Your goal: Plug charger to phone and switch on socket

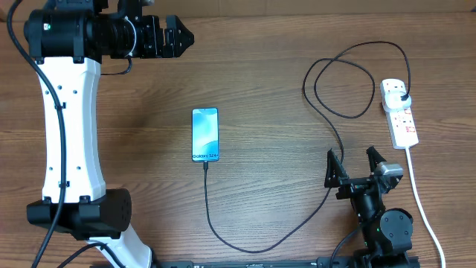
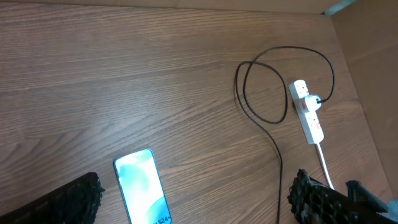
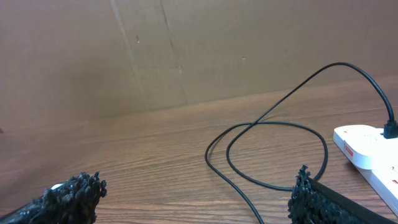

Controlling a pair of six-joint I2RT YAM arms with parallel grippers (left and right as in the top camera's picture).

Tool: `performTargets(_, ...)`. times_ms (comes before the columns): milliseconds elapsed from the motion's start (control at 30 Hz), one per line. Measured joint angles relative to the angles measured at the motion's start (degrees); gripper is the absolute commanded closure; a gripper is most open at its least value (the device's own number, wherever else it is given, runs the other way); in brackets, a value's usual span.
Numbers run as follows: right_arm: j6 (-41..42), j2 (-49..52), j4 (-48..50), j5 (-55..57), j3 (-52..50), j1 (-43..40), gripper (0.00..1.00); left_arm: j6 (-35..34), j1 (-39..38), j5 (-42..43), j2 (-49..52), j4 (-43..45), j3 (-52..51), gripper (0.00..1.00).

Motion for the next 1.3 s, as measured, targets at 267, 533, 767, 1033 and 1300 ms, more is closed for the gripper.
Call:
performTargets(267,0.0,0.0,0.0,0.0,0.0,0.0,0.00,0.0,0.0,0.0,0.0,0.0,0.0,0.00)
performTargets(533,0.0,0.0,0.0,0.0,0.0,0.0,0.00,0.0,0.0,0.0,0.0,0.0,0.0,0.00)
performTargets(767,0.0,0.0,0.0,0.0,0.0,0.0,0.00,0.2,0.0,-1.0,0.0,-0.6,0.0,0.00)
performTargets(1033,0.0,0.0,0.0,0.0,0.0,0.0,0.00,0.4,0.0,-12.2,-6.4,3.7,-11.0,0.00)
performTargets(1300,0.0,0.0,0.0,0.0,0.0,0.0,0.00,0.4,0.0,-15.0,-24.8,22.3,-36.9,0.01)
